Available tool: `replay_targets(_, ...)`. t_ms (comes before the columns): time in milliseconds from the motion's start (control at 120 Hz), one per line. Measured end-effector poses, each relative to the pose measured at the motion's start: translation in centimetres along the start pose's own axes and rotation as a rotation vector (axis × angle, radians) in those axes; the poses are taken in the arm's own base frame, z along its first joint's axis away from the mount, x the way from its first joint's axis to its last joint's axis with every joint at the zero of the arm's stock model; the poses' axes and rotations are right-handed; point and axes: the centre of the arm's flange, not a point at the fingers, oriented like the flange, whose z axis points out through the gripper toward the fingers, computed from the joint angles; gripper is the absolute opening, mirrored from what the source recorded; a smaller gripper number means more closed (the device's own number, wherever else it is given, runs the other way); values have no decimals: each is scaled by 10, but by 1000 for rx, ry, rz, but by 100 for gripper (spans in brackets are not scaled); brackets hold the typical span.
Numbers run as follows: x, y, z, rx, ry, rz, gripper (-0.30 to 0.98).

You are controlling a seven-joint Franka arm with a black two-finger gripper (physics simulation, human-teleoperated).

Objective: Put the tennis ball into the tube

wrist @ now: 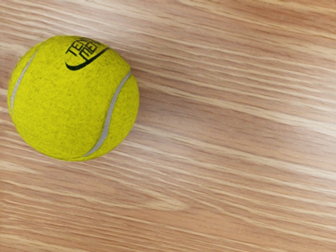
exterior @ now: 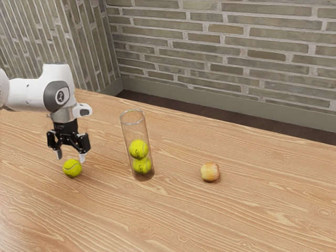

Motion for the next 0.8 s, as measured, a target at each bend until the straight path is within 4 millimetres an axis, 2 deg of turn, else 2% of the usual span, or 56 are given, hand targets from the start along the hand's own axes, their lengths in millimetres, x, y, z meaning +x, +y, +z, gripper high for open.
replay_targets(67,4,-14,15,-18,7,-29,67)
replay_targets(192,1,-23,40,-29,28,-30,67)
replay_targets(375,10,-40,42,-22,107,-23,67)
replay_targets(533,31,-52,48,5,150,-13,67)
replay_targets(642,41,-50,57,5,157,-4,67)
replay_targets(800,38,-46,64,-13,153,11,67)
